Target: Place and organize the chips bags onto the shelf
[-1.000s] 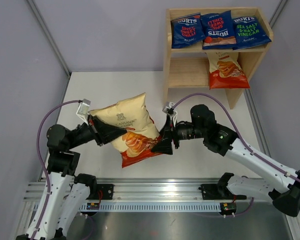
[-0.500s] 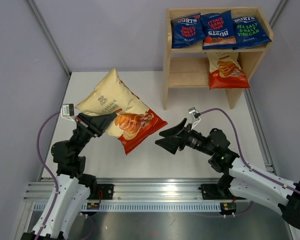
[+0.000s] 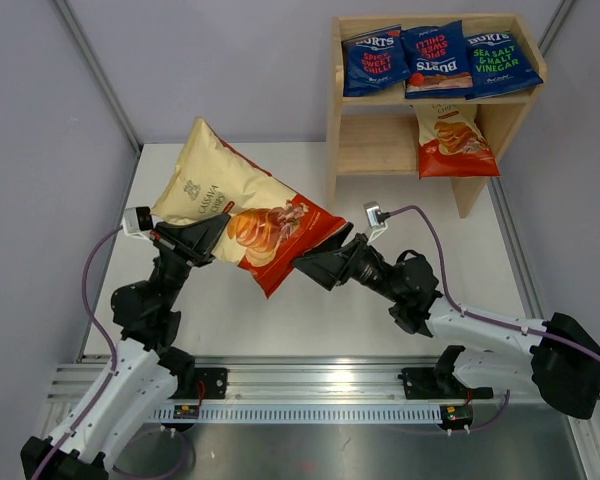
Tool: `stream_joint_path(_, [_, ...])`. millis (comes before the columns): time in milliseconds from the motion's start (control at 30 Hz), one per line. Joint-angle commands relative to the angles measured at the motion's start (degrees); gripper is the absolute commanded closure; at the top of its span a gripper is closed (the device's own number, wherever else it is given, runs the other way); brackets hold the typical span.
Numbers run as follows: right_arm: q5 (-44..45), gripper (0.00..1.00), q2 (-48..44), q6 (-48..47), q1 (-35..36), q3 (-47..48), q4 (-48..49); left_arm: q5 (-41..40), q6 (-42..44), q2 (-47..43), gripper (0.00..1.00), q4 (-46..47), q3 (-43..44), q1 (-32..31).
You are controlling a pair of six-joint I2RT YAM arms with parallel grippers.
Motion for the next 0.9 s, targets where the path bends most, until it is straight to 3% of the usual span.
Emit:
stream_joint_path(0, [0.12, 0.01, 1.41, -0.59, 1.10, 5.63, 9.48, -6.81, -0.89, 2.38, 0.99, 8.74, -0.17, -3.61])
stream_joint_path(133, [-1.02, 0.02, 2.65, -0.86, 1.10, 6.95, 12.12, -9.26, -1.07, 7.65, 1.00, 13.32, -1.05, -8.96])
stream_joint_path(467, [-3.49, 0.01, -1.65, -3.14, 1.10, 5.64, 7.82, -10.76, 1.74, 11.79, 0.99, 17.27, -3.42, -11.44])
stream_joint_path(800, [7.05, 0.01, -4.99, 0.46, 1.10, 5.46, -1.06, -4.26, 9.12, 17.77, 0.99, 28.25, -1.22, -13.72])
stream_joint_path(867, [8.20, 0.13, -4.82, 0.64, 1.01, 5.20, -1.06, -4.17, 9.21, 18.47, 0.96, 28.79, -1.31, -14.60])
